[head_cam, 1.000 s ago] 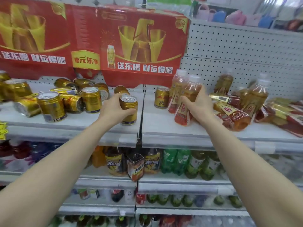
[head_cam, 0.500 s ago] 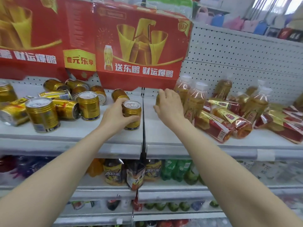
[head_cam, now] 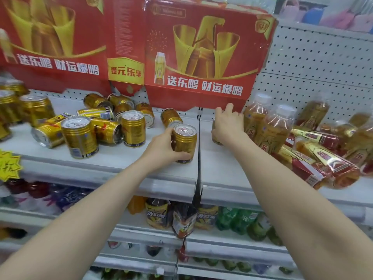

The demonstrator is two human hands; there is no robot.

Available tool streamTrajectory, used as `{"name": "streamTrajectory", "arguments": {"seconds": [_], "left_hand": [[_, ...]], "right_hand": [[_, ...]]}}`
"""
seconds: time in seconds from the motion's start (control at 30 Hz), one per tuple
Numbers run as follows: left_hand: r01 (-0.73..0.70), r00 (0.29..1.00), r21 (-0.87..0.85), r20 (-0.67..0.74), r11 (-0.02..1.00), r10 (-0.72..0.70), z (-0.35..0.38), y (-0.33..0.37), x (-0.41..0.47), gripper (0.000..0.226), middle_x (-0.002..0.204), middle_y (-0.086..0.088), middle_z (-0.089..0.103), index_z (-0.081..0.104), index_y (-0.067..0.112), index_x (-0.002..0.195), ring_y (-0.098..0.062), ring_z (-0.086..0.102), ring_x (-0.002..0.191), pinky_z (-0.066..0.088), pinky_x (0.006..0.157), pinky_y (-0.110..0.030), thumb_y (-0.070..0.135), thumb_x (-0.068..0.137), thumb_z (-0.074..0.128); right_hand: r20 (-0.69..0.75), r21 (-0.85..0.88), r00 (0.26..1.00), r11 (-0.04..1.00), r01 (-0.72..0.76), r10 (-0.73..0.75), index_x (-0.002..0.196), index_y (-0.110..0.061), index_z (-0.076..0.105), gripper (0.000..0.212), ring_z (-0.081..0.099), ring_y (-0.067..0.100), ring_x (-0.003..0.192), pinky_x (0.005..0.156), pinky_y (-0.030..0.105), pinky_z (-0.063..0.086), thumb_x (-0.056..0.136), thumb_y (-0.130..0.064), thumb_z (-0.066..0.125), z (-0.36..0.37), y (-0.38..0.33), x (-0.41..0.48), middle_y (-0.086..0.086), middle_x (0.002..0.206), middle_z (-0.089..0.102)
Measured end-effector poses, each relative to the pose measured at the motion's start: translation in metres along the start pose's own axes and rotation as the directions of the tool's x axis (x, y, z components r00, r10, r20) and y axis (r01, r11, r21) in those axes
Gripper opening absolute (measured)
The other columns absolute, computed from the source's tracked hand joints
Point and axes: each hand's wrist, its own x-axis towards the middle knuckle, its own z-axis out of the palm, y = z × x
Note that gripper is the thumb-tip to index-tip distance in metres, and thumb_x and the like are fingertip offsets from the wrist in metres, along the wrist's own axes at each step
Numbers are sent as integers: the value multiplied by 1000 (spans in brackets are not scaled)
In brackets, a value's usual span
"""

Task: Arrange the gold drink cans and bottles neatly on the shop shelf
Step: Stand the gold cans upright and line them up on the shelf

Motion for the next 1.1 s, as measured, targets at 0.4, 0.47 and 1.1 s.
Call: {"name": "streamTrajectory", "arguments": {"seconds": [0.4, 0.47, 1.1], "left_hand": [[65, 973, 31, -223, 997, -57, -53, -4, -48, 79, 110, 13, 57, 47, 25, 131, -10, 57, 101, 46, 84, -27, 48, 66, 85], [101, 966, 59, -244, 993, -84, -62, -13, -57, 78, 109, 12, 57, 47, 25, 129, -12, 57, 101, 46, 84, -28, 48, 66, 85], [214, 897, 122, -418, 969, -145, -189, -53, -146, 83, 106, 15, 50, 42, 22, 136, -9, 52, 96, 39, 77, -25, 50, 69, 83]], "right_hand": [[-51, 595, 989, 791, 141, -139, 125, -17, 56, 58, 54, 26, 111, 90, 37, 44, 76, -36, 81, -60, -34, -32, 4, 122, 61], [-56, 603, 980, 776, 186, -191, 126, -18, 57, 59, 54, 25, 114, 90, 36, 43, 76, -37, 81, -66, -50, -38, 3, 123, 62], [-141, 560, 896, 713, 423, -421, 126, -9, 63, 48, 62, 33, 107, 91, 45, 54, 87, -37, 68, -136, -181, -50, 14, 121, 67]]}}
